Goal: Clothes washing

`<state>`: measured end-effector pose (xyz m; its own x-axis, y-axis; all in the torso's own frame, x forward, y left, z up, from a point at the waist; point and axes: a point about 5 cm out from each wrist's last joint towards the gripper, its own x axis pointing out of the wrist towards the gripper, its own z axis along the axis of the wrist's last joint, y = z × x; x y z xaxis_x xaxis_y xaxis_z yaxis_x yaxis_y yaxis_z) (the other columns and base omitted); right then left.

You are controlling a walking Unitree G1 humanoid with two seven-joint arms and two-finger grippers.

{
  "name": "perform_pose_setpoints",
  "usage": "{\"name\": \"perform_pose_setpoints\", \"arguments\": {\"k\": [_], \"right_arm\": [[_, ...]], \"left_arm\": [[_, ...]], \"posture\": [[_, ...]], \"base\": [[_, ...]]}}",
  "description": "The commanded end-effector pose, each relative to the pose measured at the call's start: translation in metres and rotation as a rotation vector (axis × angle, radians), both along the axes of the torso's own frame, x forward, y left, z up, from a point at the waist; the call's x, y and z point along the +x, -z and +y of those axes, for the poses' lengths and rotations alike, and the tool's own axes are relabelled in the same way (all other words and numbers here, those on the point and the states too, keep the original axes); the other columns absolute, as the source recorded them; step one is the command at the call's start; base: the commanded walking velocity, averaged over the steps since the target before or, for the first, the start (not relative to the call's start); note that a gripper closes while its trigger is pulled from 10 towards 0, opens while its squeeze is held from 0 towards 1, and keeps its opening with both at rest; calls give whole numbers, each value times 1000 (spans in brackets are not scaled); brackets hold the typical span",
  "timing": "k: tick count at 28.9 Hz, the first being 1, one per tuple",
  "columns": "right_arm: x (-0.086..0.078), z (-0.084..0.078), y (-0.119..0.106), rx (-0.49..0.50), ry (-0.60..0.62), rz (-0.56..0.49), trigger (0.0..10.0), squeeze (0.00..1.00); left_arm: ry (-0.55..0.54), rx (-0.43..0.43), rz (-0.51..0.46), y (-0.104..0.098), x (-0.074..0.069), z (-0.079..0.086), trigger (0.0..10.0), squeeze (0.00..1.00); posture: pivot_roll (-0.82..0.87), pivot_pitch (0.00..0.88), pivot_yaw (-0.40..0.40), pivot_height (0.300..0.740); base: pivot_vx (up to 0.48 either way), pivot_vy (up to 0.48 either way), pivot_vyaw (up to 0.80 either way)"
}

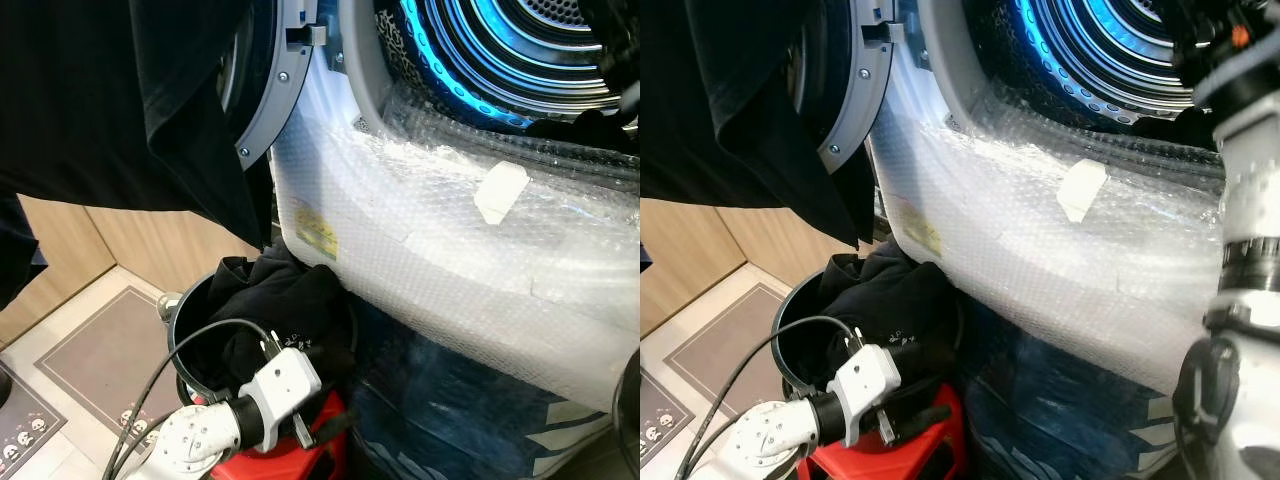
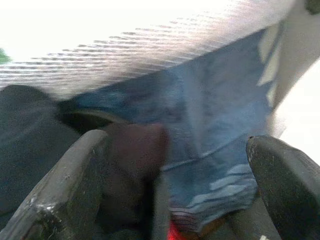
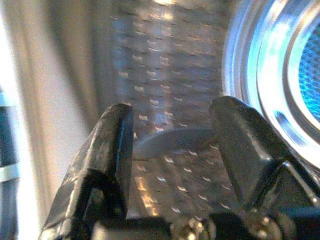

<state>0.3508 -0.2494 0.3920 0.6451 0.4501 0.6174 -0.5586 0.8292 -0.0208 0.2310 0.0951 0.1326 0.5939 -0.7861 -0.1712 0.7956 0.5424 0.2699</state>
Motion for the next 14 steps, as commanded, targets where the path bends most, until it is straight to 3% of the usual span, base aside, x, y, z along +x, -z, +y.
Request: {"name": "perform_pose_setpoints", "arguments": {"k": [1,6,14], "right_arm": [[-11,-2,3,2,-44,-33,10000,0],[-32,2,18,11,-118,-55,10000,0],[-59,16,39,-1,-280,-79,10000,0]], "left_arm": [[-39,12,-26,-1,5,4,10000,0],[-160,5,-52,-3,17,13,10000,0],[-202,-14,-68,-3,18,15,10000,0]], "posture": [[-17,83,12,740],[-21,74,22,740],[-16,67,23,740]], "base": [[0,0,0],[0,0,0],[0,0,0]]}}
